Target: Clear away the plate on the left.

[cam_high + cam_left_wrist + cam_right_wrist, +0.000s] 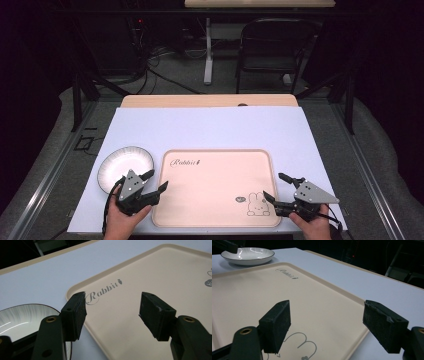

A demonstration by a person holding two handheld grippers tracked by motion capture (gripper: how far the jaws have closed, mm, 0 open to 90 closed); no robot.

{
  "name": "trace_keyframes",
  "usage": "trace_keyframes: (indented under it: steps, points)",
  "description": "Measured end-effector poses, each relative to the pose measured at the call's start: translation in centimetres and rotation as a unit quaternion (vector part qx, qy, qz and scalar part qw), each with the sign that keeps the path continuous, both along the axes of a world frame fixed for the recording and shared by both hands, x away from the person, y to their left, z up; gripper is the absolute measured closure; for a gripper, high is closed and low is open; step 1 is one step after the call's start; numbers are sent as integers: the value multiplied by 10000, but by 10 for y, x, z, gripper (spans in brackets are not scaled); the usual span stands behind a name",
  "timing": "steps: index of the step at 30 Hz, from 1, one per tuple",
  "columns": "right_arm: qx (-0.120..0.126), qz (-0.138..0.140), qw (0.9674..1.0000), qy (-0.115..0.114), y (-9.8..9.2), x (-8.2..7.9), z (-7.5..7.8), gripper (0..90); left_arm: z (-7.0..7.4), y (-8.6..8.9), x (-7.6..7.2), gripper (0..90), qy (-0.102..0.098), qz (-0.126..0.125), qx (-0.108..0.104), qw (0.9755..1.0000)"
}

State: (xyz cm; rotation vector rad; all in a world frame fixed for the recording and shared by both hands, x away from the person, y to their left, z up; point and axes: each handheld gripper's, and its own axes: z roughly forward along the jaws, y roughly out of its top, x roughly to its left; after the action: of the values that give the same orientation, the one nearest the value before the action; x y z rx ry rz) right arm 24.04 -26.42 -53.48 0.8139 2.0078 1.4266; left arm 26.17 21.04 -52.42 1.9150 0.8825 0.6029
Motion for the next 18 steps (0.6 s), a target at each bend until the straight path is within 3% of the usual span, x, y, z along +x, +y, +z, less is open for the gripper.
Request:
trace_keyframes:
  steps: [18]
  points:
    - [25, 34, 10000, -20, 0, 0, 1, 215, 0, 12, 3, 369, 133, 331, -229, 9991]
